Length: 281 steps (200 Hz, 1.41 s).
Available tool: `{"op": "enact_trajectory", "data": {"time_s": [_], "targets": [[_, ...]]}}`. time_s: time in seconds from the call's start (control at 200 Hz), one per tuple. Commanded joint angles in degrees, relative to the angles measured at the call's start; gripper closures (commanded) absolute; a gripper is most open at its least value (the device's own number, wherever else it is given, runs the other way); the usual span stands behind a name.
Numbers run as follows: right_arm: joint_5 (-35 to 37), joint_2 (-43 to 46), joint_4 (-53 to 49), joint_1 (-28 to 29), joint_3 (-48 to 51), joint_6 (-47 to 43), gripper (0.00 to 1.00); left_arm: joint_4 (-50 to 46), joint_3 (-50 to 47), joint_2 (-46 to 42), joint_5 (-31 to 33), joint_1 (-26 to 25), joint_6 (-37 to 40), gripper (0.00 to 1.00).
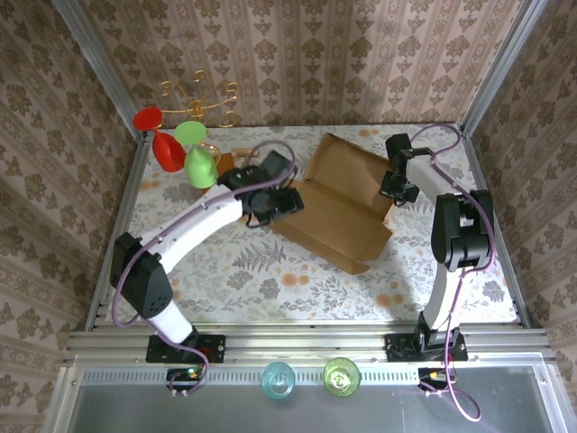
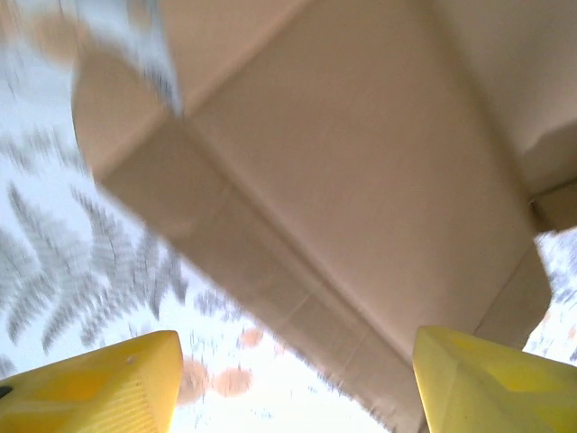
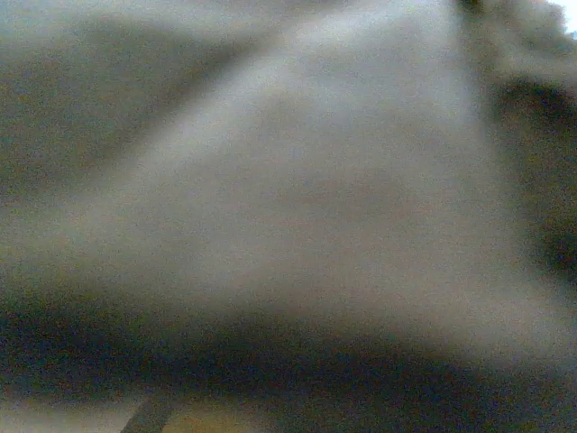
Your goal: Fold the paper box
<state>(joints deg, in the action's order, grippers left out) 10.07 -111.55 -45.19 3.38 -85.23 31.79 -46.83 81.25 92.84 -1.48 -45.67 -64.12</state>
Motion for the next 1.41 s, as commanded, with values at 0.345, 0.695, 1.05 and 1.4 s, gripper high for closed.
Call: {"op": "enact_trajectory", "data": {"time_s": [0.345,0.695,1.05,1.4], "targets": [[-5.5,-3.2,-7.6,-1.2,1.1,3.4,1.0,20.6,-12.9,1.0,-4.2,-1.9,-23.4,0.26],[-7.6,-1.8,-6.3,-1.3,4.4,5.3,1.0,14.6,-8.9,4.2,0.0,-2.2,-24.5,0.86],[-10.8,4.9,-5.4,-0.4,9.4,9.4,0.46,-12.8,13.6,10.8,10.6,-2.3,-11.7,1.0],[-19.8,21.7,-6.8,1.8,14.7,15.6,0.22,-33.1,40.7,22.0,22.5,-2.0,9.3,1.0]]}}
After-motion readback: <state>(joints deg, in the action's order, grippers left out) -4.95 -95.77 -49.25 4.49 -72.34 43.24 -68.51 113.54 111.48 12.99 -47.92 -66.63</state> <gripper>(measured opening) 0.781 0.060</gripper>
